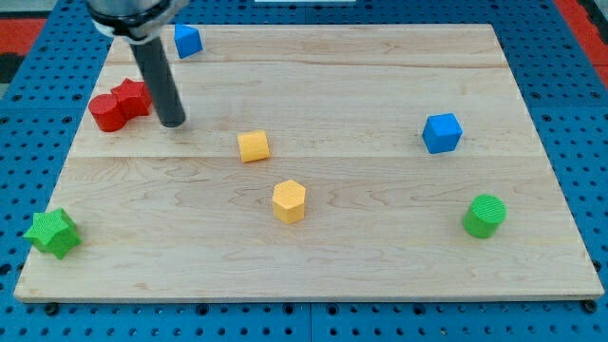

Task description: Move the yellow heart towards the green circle

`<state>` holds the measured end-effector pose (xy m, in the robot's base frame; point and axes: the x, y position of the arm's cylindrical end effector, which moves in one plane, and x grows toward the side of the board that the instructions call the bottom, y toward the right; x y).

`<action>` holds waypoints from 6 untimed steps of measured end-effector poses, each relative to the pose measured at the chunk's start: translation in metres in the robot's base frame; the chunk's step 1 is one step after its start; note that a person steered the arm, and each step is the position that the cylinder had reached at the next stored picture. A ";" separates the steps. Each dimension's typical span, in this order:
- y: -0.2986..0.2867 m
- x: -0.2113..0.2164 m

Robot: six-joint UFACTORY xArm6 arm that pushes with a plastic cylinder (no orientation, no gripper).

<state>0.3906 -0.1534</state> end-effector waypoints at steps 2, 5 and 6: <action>0.091 0.048; 0.237 0.087; 0.311 0.081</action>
